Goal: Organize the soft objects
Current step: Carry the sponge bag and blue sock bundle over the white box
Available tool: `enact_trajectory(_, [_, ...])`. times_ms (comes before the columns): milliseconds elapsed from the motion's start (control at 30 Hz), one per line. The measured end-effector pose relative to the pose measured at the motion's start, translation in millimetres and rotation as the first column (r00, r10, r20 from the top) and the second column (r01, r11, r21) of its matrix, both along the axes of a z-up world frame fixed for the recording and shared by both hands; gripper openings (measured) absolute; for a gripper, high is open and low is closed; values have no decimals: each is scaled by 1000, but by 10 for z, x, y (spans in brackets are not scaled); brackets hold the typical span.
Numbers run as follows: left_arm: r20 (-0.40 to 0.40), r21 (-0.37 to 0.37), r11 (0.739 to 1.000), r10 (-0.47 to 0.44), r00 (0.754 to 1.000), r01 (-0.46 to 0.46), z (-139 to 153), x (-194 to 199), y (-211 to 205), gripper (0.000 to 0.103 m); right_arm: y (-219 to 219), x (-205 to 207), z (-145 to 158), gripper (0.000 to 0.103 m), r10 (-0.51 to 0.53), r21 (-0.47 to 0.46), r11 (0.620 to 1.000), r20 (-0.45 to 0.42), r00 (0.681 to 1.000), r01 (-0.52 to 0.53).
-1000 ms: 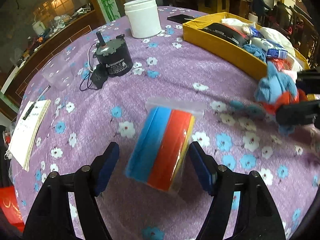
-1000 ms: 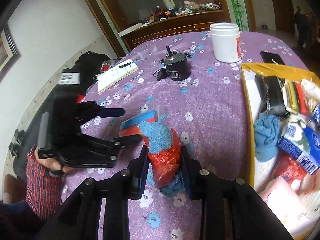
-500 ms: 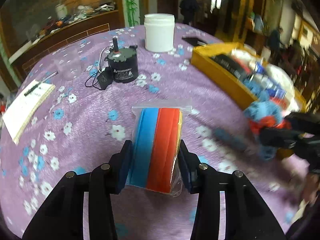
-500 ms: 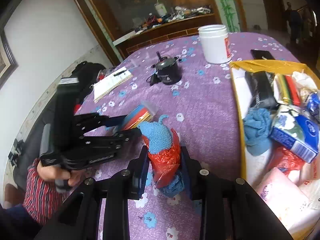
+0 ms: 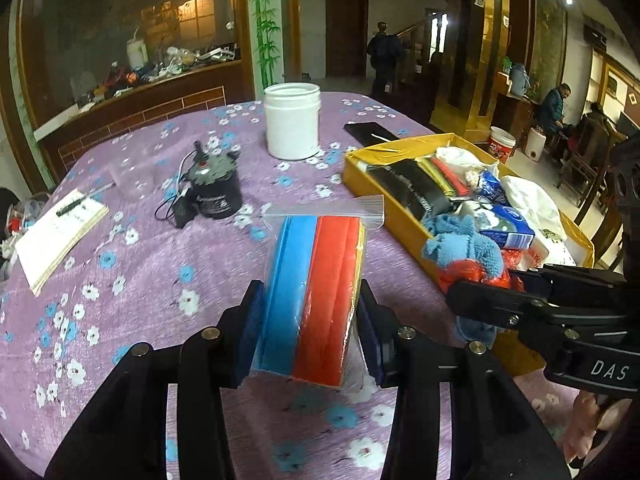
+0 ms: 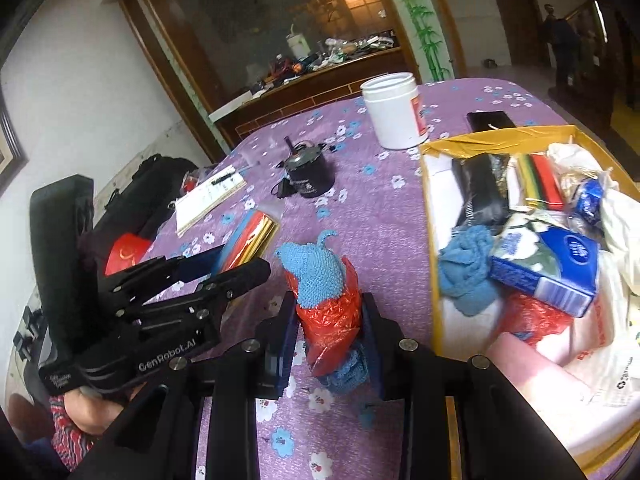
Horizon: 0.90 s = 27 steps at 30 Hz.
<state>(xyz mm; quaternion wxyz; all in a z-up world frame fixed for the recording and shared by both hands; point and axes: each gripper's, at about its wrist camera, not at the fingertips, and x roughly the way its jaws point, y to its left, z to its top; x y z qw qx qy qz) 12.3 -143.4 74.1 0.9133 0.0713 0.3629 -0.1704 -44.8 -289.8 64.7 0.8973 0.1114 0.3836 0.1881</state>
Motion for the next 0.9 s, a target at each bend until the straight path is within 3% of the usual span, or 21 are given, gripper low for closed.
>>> enact_trajectory(467, [46, 87, 994, -68, 997, 64, 53, -139, -511, 42, -456, -131, 113, 31, -80, 77, 994, 30, 996, 77])
enact_trajectory(900, [53, 109, 990, -94, 994, 88, 77, -189, -685, 42, -729, -192, 161, 31, -127, 122, 985, 37, 991, 121])
